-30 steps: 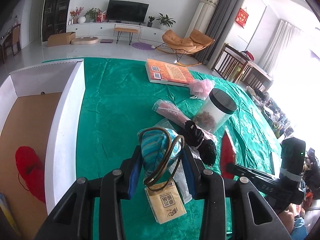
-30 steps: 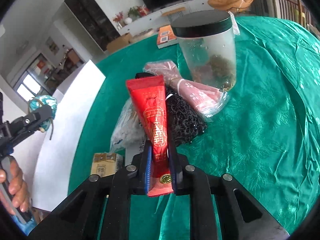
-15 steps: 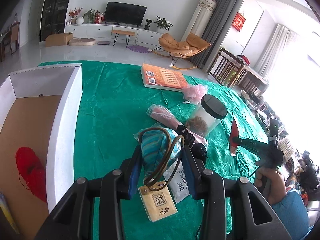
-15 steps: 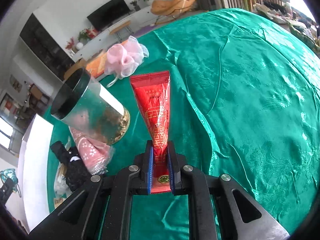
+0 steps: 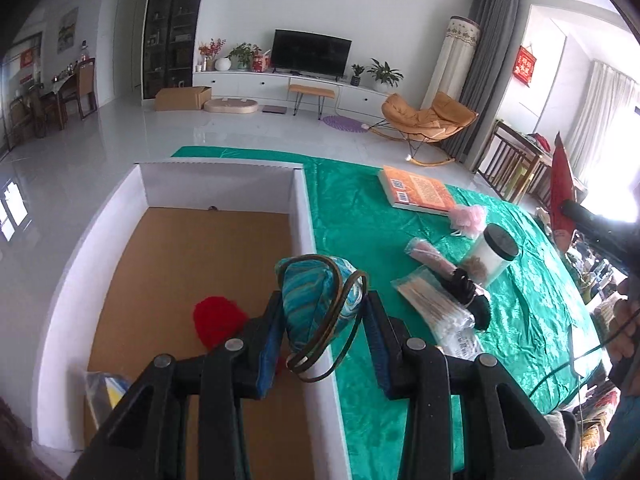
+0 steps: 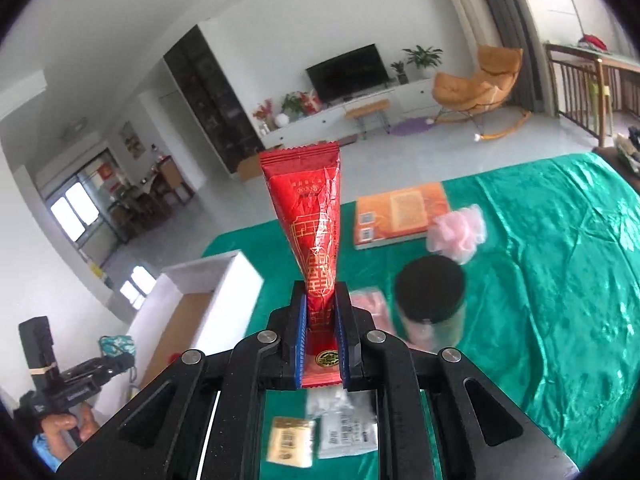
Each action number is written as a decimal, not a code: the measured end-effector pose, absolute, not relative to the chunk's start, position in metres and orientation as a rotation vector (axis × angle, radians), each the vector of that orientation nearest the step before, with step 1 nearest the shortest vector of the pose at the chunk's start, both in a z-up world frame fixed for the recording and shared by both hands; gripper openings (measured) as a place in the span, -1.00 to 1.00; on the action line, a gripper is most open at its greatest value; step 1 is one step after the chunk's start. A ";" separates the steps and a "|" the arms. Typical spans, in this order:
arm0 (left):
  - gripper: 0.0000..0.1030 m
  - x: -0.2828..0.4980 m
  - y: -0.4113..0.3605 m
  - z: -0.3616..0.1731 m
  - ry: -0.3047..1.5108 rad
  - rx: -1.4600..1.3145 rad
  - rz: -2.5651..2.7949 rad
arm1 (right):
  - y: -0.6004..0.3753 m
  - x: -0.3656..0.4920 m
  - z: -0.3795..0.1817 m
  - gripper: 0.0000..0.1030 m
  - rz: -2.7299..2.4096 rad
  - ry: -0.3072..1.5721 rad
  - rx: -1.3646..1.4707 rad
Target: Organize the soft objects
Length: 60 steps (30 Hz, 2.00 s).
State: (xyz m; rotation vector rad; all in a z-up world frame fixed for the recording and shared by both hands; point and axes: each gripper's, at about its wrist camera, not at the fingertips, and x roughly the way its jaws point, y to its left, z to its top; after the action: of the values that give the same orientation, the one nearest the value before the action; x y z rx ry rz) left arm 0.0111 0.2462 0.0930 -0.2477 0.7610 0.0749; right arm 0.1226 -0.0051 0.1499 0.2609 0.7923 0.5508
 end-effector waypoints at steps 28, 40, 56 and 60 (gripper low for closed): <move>0.94 -0.011 0.143 0.059 0.773 -0.265 -0.162 | 0.011 0.070 -0.024 0.39 0.114 0.961 -0.041; 0.94 0.040 0.028 -0.087 1.087 -0.008 -0.154 | -0.097 0.074 -0.059 0.46 -0.159 0.982 0.065; 1.00 0.173 0.056 -0.091 0.966 -0.158 -0.101 | -0.091 0.072 -0.065 0.56 -0.185 0.983 0.034; 1.00 0.160 0.060 -0.093 0.930 -0.166 -0.072 | -0.091 0.072 -0.065 0.57 -0.185 0.984 0.034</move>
State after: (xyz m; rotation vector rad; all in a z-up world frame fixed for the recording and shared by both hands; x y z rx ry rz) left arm 0.1596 0.0599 -0.0928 -0.1662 0.9296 -0.0716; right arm 0.0724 -0.0915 -0.0649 0.0337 0.9837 -0.1852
